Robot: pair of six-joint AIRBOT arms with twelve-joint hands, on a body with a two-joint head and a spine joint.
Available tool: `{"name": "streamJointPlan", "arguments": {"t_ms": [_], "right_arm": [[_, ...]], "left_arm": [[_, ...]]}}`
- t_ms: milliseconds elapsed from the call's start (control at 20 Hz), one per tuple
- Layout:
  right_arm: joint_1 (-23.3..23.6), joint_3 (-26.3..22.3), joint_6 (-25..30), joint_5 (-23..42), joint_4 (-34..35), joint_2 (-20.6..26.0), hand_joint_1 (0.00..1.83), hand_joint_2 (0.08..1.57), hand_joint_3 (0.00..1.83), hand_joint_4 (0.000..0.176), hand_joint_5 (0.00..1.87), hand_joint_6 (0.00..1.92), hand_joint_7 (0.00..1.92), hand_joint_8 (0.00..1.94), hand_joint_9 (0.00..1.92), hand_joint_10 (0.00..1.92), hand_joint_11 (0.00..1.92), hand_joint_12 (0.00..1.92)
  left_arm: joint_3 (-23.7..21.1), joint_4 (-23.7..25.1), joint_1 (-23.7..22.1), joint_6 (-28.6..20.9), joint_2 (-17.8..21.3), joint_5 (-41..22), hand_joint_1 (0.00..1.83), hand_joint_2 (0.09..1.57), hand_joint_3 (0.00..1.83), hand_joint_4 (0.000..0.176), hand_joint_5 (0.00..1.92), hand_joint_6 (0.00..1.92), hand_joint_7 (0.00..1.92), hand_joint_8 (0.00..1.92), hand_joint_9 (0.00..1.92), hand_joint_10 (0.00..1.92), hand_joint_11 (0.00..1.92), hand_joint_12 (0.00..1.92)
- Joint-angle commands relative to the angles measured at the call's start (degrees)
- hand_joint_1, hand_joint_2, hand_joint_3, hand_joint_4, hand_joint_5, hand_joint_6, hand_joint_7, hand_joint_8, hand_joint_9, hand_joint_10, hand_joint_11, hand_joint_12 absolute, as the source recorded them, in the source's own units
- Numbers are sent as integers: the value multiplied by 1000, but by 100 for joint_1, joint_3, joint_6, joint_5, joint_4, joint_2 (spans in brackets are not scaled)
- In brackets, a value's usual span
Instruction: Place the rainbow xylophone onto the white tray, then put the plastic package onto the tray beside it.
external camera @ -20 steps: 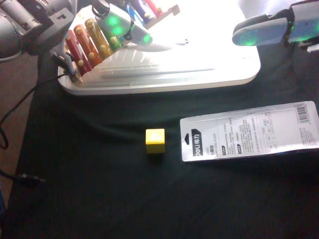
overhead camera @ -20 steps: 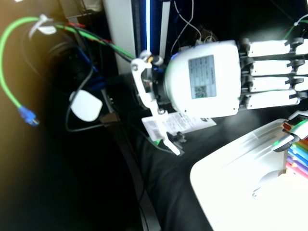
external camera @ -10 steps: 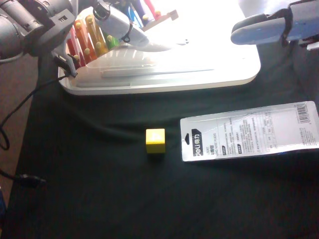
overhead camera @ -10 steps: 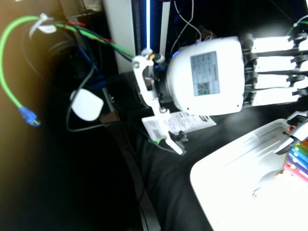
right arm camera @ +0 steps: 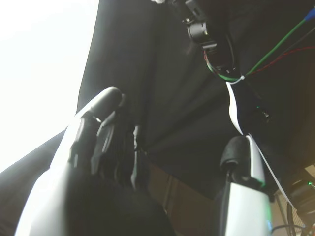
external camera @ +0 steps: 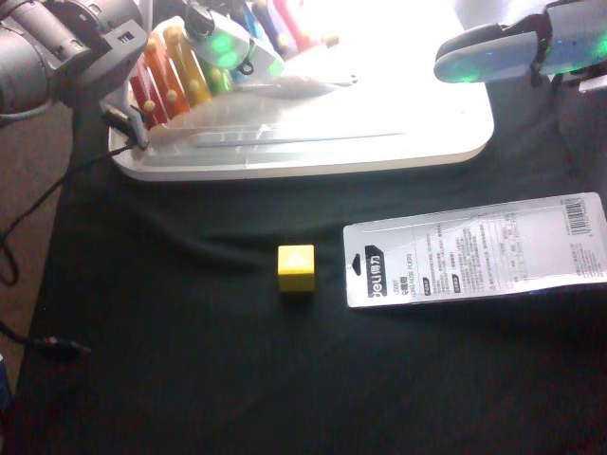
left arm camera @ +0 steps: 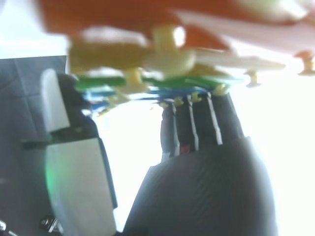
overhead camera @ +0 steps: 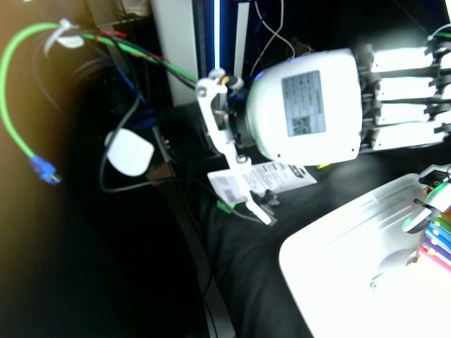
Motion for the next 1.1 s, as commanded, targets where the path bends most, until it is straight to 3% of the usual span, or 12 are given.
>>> {"name": "streamJointPlan", "arguments": {"t_ms": [0, 150, 200, 350, 400, 500, 550, 600, 700, 750, 800, 1050], "right_arm": [[129, -11, 43, 554, 356, -27, 1049, 835, 1, 27, 251, 0, 330, 0, 790, 72, 308, 1272], [133, -12, 43, 555, 355, -30, 1033, 828, 0, 33, 241, 0, 302, 0, 798, 49, 519, 1270], [133, -12, 43, 555, 355, -31, 1034, 812, 0, 31, 246, 1, 293, 0, 852, 53, 579, 1234], [133, -14, 43, 556, 355, -35, 999, 807, 3, 35, 241, 0, 295, 0, 381, 0, 20, 1317], [133, -15, 43, 555, 355, -34, 1039, 820, 2, 33, 238, 0, 303, 1, 415, 12, 28, 1364], [133, -30, 48, 554, 355, -31, 944, 830, 2, 27, 218, 0, 310, 1, 351, 1, 0, 1300], [133, -42, 53, 553, 355, -30, 897, 828, 1, 30, 214, 0, 314, 1, 340, 0, 0, 1258], [133, -60, 53, 550, 354, -29, 817, 819, 0, 51, 195, 0, 321, 2, 324, 0, 0, 1200], [132, -106, 57, 531, 354, -24, 820, 809, 0, 79, 205, 2, 334, 1, 290, 6, 0, 961], [132, -137, 58, 499, 354, -18, 793, 803, 0, 97, 196, 2, 320, 2, 263, 6, 0, 843], [132, -172, 58, 466, 352, -12, 802, 808, 0, 124, 160, 0, 269, 0, 221, 2, 0, 863], [124, -397, 57, 212, 126, 286, 826, 814, 0, 104, 121, 4, 230, 2, 202, 5, 0, 1026]], "left_arm": [[54, -117, -8, -57, -25, -480, 1048, 911, 0, 48, 192, 0, 326, 0, 318, 0, 265, 152], [53, -110, -9, -58, -32, -504, 1092, 902, 0, 91, 105, 0, 161, 0, 216, 0, 168, 112], [51, -110, -10, -60, -32, -521, 1070, 892, 0, 77, 78, 0, 123, 0, 197, 0, 174, 116], [19, -110, -14, -86, -25, -598, 995, 862, 0, 94, 56, 3, 77, 0, 161, 0, 153, 112], [-33, -27, -14, -240, 13, -717, 957, 848, 0, 74, 50, 0, 74, 0, 161, 1, 167, 118], [-164, 25, -21, -357, 117, -858, 937, 817, 0, 116, 48, 0, 70, 4, 131, 0, 146, 110], [-276, 27, -46, -357, 208, -938, 942, 788, 0, 114, 37, 0, 64, 1, 112, 0, 132, 112], [-465, 43, -85, -358, 365, -1028, 951, 775, 0, 155, 23, 0, 42, 0, 101, 0, 90, 95], [-872, 82, -194, -273, 712, -1172, 808, 805, 7, 134, 1, 0, 15, 0, 62, 1, 24, 62], [-1071, 81, -252, -155, 884, -1212, 787, 823, 13, 102, 0, 0, 10, 0, 43, 0, 5, 54], [-1298, 81, -318, 12, 1071, -1225, 783, 851, 21, 116, 0, 0, 1, 0, 8, 0, 0, 10], [-2364, 279, -657, 703, 2021, -1047, 952, 730, 0, 102, 0, 0, 32, 9, 13, 4, 0, 0]]}}
